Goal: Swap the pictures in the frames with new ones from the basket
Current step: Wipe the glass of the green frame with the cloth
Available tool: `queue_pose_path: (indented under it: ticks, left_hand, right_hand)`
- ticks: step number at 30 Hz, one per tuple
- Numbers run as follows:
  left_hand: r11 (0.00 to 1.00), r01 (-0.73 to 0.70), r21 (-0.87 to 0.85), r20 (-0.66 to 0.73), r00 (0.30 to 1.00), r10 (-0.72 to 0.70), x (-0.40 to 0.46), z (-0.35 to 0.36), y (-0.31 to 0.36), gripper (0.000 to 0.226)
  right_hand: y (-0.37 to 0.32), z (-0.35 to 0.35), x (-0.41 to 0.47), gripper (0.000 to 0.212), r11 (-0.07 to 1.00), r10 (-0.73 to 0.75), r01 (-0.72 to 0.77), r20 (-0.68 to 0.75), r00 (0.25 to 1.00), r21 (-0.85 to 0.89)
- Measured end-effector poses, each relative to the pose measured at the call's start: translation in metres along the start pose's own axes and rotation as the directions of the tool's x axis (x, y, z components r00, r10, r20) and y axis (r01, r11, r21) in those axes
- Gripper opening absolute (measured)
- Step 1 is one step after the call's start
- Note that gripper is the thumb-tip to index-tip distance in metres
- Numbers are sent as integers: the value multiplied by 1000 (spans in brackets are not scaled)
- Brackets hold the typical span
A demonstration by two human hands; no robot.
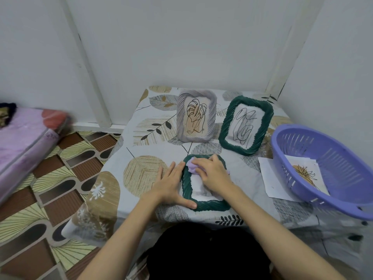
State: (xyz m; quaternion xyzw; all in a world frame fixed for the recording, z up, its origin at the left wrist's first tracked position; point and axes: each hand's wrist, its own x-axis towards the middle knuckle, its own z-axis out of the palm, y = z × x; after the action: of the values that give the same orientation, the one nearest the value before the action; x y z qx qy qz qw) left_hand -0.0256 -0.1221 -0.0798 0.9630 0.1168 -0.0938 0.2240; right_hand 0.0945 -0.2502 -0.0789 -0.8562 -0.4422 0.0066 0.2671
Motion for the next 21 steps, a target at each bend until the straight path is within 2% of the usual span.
queue_pose_path:
  ticks: [4, 8, 10, 14, 16, 17, 21]
  left_hand:
    - [1000, -8, 11, 3, 1000, 8, 1, 0, -1, 132]
    - [1000, -4, 6, 5, 1000, 4, 0, 1, -1, 132]
    - [1000, -3, 7, 4, 1000, 3, 0, 0, 0, 131]
    - [1000, -2, 19, 1, 1000, 2, 1, 1, -1, 131]
    - [1000, 1, 21, -1, 1000, -1, 0, 1, -1, 131]
    - [1000, 1, 20, -4, 1000, -1, 0, 1, -1, 131]
    - [1000, -5, 20, 0, 1000, 5, 0, 1, -1, 139]
  right_hand:
    - [16, -16, -18, 32, 998, -60, 56, 89, 994, 38]
    - [26, -11, 11, 29, 993, 120, -121, 83, 989, 6]
    - [15, 1, 17, 29, 990, 126, -129, 58, 990, 52]
    - [-4, -5, -25, 29, 993, -66, 64, 15, 998, 101]
    - [8, -14, -47, 24, 976, -216, 216, 8, 976, 28]
    - [16, -18, -50, 23, 975, -223, 223, 24, 975, -3]
    - [16, -13, -29, 27, 998, 5, -7, -21, 1000, -66]
